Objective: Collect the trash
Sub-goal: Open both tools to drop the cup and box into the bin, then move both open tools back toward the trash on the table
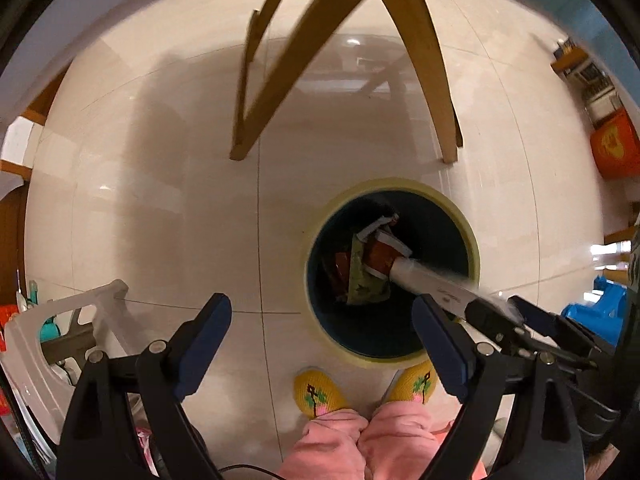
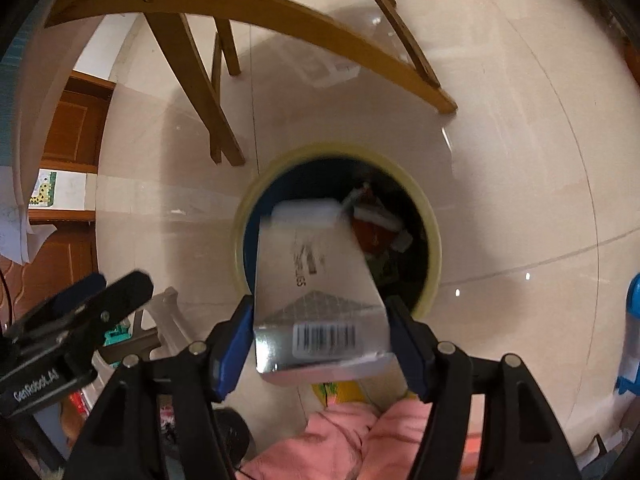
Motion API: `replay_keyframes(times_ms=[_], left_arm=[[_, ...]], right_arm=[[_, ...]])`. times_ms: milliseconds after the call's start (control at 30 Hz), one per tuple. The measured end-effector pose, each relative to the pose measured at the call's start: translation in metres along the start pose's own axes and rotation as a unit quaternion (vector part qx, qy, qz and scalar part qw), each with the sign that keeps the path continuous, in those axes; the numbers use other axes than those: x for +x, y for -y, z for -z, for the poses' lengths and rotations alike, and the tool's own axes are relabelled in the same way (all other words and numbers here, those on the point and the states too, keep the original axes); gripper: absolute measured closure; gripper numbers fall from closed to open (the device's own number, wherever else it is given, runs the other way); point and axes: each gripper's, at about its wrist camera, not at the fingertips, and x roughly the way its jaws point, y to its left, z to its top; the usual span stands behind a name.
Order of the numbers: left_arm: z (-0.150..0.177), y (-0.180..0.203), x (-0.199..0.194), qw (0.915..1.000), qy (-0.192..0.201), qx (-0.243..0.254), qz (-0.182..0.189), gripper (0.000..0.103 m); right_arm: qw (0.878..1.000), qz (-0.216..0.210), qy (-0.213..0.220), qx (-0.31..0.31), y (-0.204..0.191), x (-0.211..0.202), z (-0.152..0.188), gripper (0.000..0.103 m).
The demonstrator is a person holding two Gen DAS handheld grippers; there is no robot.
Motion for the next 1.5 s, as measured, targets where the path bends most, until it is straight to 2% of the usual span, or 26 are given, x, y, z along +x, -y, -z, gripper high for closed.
replay_keyframes(times_ms=[233, 400, 567, 767, 1000, 1233, 1500], left_arm=[[-0.003, -0.005, -0.022, 0.9998, 0.019, -0.008, -0.007, 0.012], [0.001, -0.007, -0.041, 0.9996, 0.025, -0.015, -0.005, 0.012], [0.007, -0.015, -0.081, 0.9994, 0.029, -0.017, -0.005, 0.012], [0.010, -0.028, -0.147, 0.9992, 0.031, -0.016, -0.019, 0.012], [0.005, -0.044, -0.236, 0.9985, 0.048, -0.020, -0.015, 0.012], [-0.001, -0.055, -0.319, 0.9951, 0.097, -0.014, 0.006, 0.012], [-0.011, -0.057, -0.383, 0.9888, 0.147, 0.001, 0.027, 0.012]], right_arm=[[0.998, 0.018, 0.052, -0.023, -0.017, -0.021, -0.002, 0.037], [0.998, 0.022, 0.059, -0.021, -0.022, -0.040, 0.001, 0.037], [0.997, 0.028, 0.062, -0.022, -0.031, -0.073, 0.005, 0.037], [0.996, 0.032, 0.067, -0.038, -0.059, -0.132, 0.014, 0.037], [0.992, 0.035, 0.088, -0.079, -0.101, -0.218, 0.025, 0.037], [0.986, 0.031, 0.131, -0.098, -0.133, -0.302, 0.034, 0.037], [0.975, 0.038, 0.193, -0.106, -0.157, -0.375, 0.039, 0.037]])
